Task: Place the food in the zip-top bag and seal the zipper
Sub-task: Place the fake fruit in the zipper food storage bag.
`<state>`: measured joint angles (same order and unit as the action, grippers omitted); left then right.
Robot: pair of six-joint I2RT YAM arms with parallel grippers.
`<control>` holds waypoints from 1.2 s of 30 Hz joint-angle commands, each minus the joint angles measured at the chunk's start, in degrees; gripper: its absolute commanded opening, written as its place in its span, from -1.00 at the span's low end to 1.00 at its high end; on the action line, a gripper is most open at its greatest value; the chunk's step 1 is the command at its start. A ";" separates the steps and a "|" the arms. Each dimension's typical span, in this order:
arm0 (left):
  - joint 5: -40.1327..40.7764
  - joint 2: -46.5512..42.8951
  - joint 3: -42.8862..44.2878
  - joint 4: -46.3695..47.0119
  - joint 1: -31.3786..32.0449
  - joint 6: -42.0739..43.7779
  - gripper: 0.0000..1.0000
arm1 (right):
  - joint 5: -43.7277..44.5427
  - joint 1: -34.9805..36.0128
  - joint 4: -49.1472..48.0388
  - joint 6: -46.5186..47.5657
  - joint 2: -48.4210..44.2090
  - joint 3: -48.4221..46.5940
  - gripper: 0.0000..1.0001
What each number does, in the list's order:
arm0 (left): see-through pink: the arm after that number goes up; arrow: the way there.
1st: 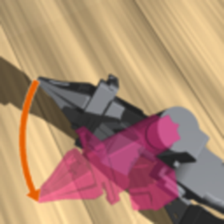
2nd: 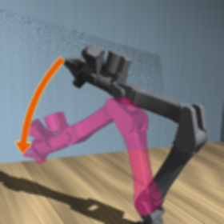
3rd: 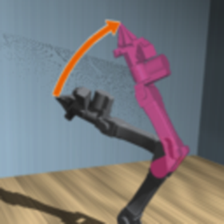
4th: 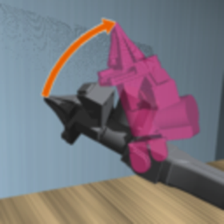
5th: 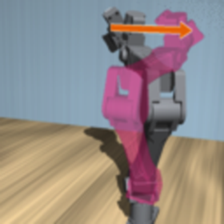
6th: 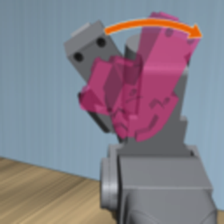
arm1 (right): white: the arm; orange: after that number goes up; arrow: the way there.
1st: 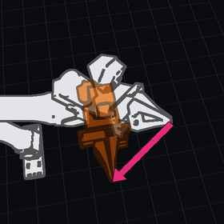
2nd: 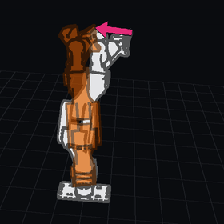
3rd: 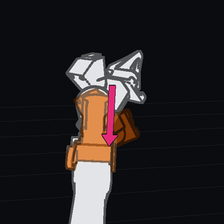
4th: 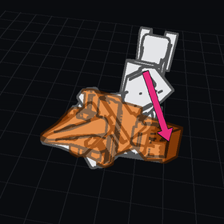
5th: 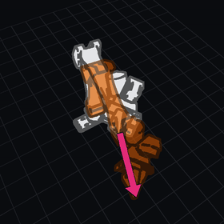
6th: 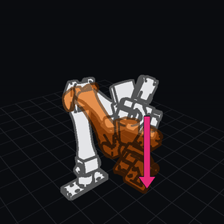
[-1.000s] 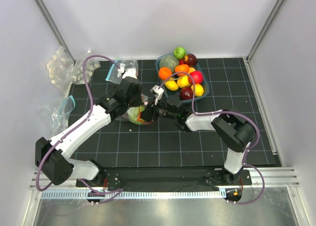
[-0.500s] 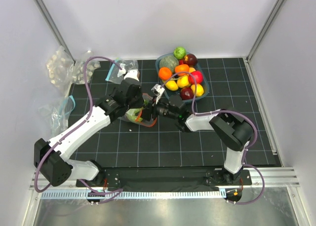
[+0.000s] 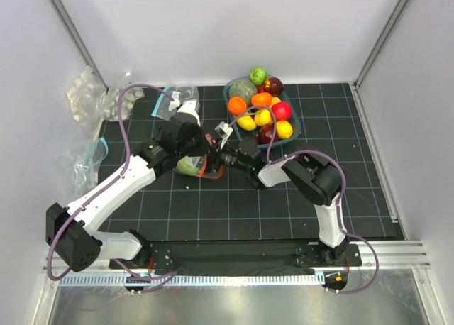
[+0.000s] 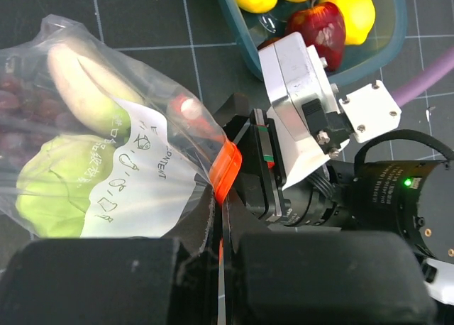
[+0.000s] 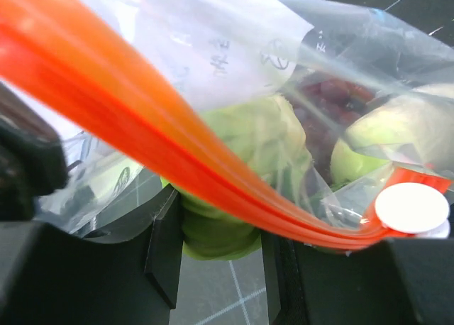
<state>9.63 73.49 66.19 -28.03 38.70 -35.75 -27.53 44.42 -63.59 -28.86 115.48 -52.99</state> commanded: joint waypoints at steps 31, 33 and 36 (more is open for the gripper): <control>4.26 -2.83 -0.54 3.16 -1.17 -4.75 -1.00 | 14.52 0.49 16.04 10.32 -21.26 7.64 0.95; 4.52 -3.35 -1.59 3.16 -1.17 -6.87 -1.00 | 15.66 0.49 19.36 10.32 -22.40 7.38 0.85; 5.66 -4.76 -2.64 3.25 -1.17 -10.65 -0.99 | 17.50 0.49 23.42 9.88 -26.17 8.51 0.75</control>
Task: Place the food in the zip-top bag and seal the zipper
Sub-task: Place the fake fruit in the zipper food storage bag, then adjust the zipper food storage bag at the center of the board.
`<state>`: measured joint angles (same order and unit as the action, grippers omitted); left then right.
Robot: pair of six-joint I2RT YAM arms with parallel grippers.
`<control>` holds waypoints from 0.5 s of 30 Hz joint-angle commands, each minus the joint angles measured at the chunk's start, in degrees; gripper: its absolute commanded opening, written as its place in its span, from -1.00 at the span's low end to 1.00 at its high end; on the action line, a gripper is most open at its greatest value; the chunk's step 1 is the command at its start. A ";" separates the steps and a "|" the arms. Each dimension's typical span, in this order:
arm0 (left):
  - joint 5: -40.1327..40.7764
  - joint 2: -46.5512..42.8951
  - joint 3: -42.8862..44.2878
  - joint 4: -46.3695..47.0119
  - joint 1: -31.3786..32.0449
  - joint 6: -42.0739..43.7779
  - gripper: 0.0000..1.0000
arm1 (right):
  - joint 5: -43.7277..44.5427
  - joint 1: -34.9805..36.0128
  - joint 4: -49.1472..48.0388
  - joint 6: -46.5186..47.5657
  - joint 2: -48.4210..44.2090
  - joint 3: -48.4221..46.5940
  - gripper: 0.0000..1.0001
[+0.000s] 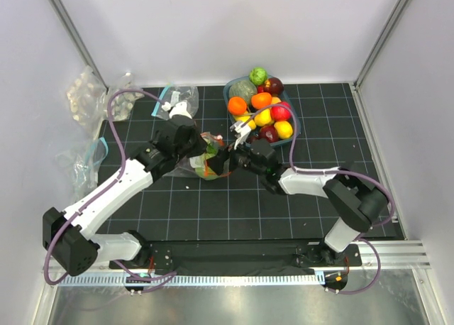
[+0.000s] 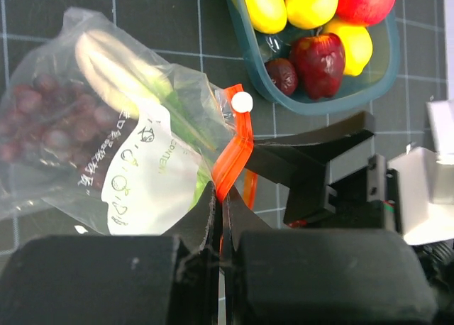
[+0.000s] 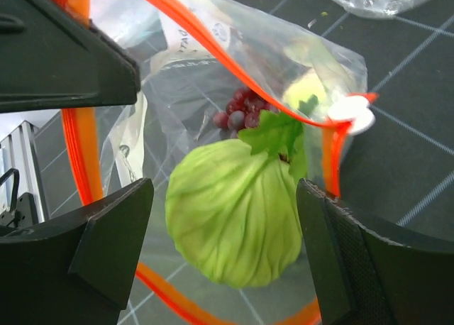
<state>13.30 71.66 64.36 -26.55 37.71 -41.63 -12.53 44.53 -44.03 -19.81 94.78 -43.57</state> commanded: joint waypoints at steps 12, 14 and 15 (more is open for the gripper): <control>4.81 -6.97 -5.65 1.50 -0.27 -19.46 -1.00 | 19.12 0.38 46.03 -4.35 -19.19 -10.83 0.70; 4.98 -5.84 -4.60 -0.34 -0.53 -18.32 -0.99 | 20.00 0.38 49.55 -4.53 -19.20 -12.76 0.70; 5.16 -5.31 -4.07 -1.13 -0.62 -17.27 -1.00 | 20.96 0.38 53.05 -4.36 -18.94 -15.29 0.69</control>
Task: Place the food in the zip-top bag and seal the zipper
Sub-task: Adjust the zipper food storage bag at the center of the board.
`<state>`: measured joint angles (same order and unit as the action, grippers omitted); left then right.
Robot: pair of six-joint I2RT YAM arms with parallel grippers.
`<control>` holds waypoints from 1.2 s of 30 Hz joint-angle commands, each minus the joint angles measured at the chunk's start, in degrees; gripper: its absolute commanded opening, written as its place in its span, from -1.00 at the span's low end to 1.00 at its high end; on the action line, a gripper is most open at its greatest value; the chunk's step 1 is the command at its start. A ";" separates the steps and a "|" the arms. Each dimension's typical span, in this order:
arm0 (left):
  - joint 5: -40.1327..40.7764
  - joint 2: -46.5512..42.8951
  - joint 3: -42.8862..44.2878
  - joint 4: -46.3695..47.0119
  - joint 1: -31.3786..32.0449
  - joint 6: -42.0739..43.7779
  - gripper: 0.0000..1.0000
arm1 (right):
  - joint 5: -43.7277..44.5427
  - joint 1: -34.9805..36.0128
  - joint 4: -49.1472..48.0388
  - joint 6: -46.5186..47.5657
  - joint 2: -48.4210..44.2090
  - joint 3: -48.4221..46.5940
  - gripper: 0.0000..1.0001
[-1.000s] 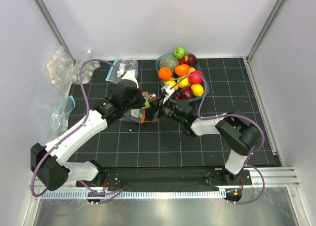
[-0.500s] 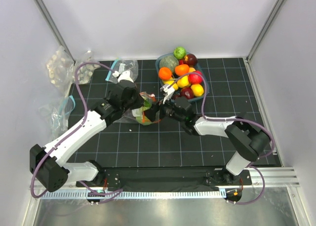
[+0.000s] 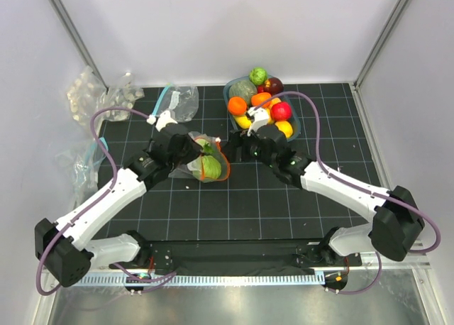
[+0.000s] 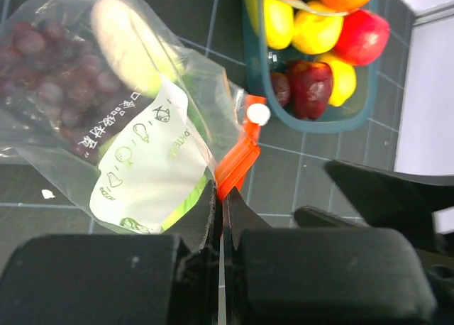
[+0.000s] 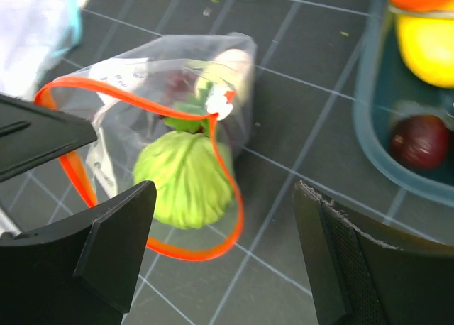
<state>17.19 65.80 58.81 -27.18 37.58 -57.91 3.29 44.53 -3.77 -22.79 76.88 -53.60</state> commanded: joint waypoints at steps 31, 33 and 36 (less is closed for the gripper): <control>0.83 8.56 1.22 5.47 -2.43 8.52 -1.00 | -1.27 1.43 0.62 -9.99 8.28 2.01 0.42; 0.74 7.07 0.96 5.30 -2.43 8.69 -0.99 | -0.31 1.61 0.17 -10.52 9.59 2.27 0.40; 1.61 5.05 0.00 5.21 -2.43 8.69 -1.00 | 2.67 1.61 1.13 -11.49 11.35 2.10 0.40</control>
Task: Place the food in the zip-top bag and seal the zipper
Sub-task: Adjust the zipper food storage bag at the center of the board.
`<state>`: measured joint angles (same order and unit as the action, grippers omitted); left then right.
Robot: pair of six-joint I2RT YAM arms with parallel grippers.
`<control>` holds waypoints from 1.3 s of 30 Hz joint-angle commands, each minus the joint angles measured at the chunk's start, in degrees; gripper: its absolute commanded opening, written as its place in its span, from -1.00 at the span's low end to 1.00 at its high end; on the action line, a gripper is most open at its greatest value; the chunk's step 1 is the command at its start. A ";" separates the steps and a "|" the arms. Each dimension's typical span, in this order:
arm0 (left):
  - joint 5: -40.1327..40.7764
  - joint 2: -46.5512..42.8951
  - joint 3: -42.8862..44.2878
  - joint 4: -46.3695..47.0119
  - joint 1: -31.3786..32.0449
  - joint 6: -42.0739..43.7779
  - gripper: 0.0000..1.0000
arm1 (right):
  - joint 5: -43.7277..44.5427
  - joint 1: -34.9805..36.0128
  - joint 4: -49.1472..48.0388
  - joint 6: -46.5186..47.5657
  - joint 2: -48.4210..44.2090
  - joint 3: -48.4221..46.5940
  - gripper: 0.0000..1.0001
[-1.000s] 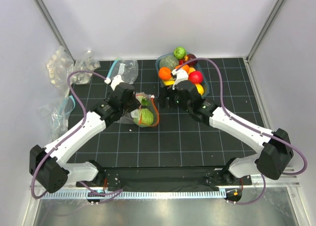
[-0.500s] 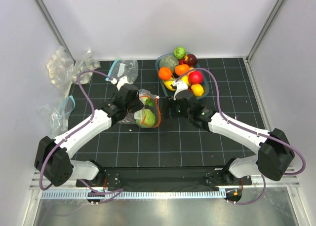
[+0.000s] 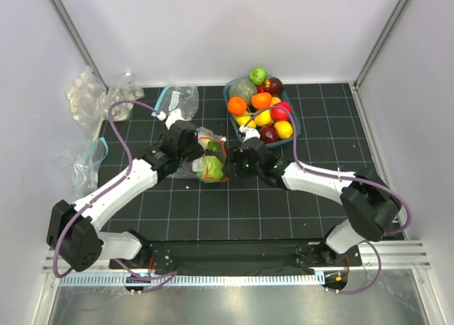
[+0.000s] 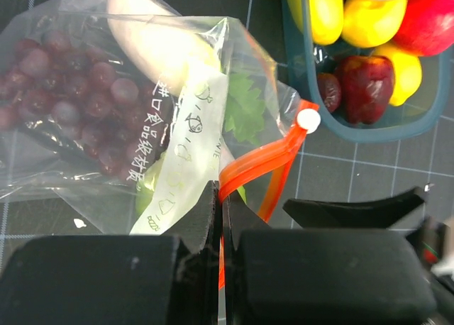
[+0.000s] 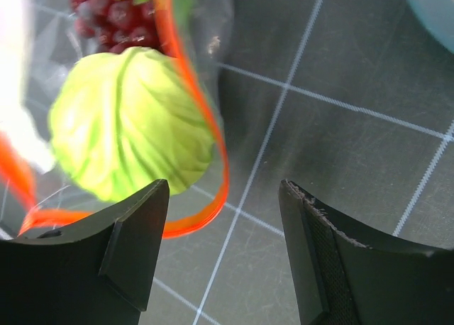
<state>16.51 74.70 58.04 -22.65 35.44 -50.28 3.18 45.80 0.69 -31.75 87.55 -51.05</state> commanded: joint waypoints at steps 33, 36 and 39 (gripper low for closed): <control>-3.00 -19.49 1.02 2.02 5.96 7.31 -0.99 | 12.39 0.87 4.93 9.77 -28.85 2.11 -0.98; 6.12 -21.60 1.81 -3.61 6.04 5.29 -0.98 | 9.04 0.96 5.55 9.77 -25.24 0.78 -0.98; 7.31 -23.37 0.58 -4.50 6.04 4.41 -0.96 | 6.85 1.31 2.22 11.09 -29.35 2.70 -0.98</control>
<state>17.45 53.06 58.33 -26.79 41.60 -44.84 12.25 46.74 6.61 -22.61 63.29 -47.59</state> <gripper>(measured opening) 0.017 0.037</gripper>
